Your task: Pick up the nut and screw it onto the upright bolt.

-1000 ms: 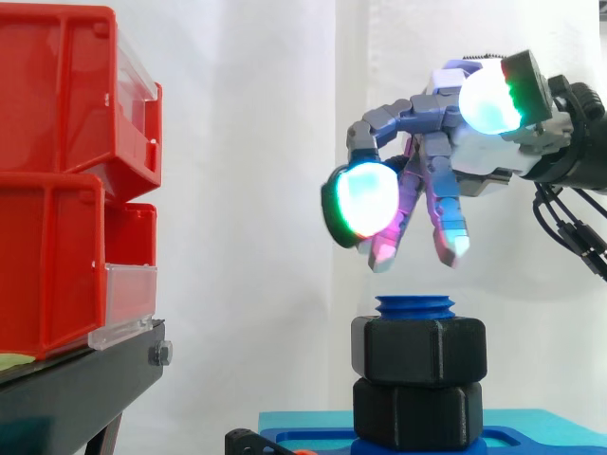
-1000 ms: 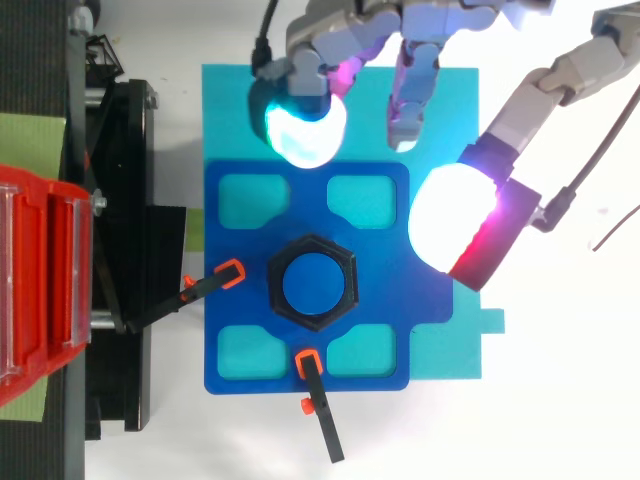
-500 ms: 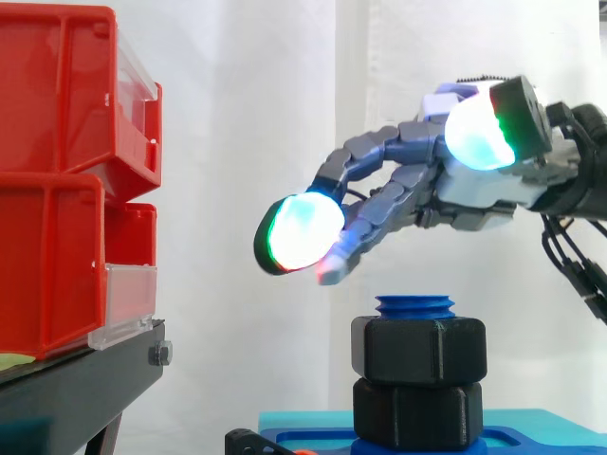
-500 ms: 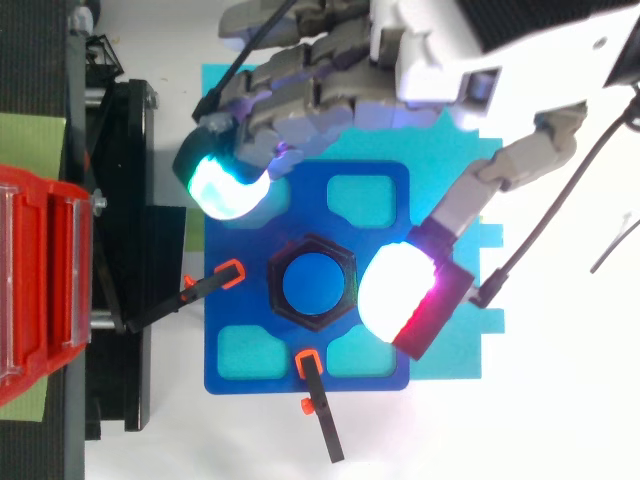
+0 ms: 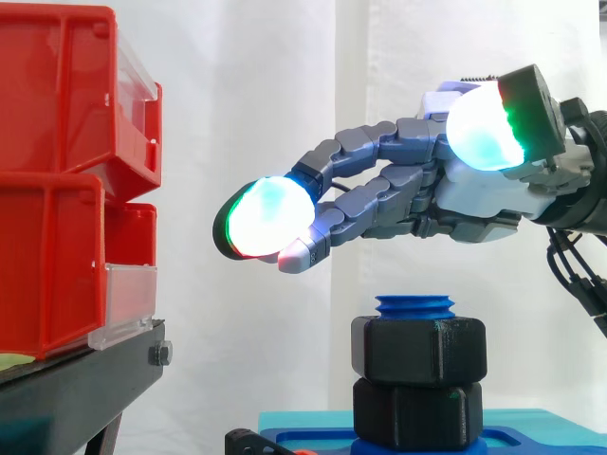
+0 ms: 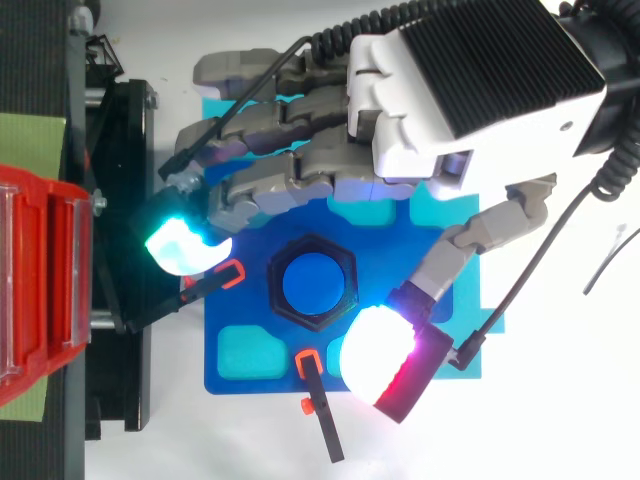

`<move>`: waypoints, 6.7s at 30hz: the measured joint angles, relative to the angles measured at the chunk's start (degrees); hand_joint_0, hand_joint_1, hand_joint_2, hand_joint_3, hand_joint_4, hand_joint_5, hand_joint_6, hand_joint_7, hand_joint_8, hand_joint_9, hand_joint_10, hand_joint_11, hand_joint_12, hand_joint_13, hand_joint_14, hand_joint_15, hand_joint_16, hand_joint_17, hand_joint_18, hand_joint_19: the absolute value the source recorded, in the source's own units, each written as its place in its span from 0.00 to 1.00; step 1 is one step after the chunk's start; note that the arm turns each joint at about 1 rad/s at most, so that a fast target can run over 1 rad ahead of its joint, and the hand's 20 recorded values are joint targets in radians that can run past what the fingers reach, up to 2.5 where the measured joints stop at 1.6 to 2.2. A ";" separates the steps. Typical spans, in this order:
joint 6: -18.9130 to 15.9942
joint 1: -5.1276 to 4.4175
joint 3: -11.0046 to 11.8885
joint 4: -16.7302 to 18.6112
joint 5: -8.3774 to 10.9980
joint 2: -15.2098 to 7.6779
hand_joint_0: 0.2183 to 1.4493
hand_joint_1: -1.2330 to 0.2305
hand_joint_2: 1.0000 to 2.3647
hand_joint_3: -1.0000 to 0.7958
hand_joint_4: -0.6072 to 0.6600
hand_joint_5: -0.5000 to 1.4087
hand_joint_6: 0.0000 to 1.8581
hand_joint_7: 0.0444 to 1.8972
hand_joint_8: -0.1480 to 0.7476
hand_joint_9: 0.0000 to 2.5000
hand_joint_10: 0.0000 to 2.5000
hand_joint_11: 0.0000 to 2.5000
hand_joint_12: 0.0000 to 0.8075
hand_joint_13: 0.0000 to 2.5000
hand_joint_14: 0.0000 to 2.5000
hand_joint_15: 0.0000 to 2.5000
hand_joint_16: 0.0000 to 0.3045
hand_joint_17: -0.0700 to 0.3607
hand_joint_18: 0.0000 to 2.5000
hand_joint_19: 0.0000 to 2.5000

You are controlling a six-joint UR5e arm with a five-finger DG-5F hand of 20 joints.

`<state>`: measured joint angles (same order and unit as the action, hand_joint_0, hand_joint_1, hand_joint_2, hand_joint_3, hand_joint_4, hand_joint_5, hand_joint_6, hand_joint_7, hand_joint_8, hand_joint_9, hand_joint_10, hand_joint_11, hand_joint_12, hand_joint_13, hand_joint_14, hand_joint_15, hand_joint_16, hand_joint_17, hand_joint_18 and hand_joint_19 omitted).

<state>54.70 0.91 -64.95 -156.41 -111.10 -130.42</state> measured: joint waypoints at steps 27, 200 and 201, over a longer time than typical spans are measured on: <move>1.98 0.33 -2.39 -0.09 -0.43 -0.27 0.20 0.56 0.00 0.28 0.73 0.21 0.27 0.39 0.49 0.20 0.00 0.00 0.50 0.13 0.00 0.00 0.24 0.55 0.00 0.00; -5.59 6.06 -16.60 -9.01 13.43 21.61 0.23 0.52 0.00 0.28 0.56 0.13 0.27 0.36 0.38 0.00 0.00 0.00 0.41 0.00 0.00 0.00 0.15 0.40 0.00 0.00; -5.44 6.07 -16.61 -9.02 13.44 21.61 0.23 0.52 0.00 0.28 0.57 0.13 0.27 0.37 0.38 0.00 0.00 0.00 0.41 0.00 0.00 0.00 0.15 0.40 0.00 0.00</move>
<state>49.27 6.98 -81.56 -165.43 -97.66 -108.81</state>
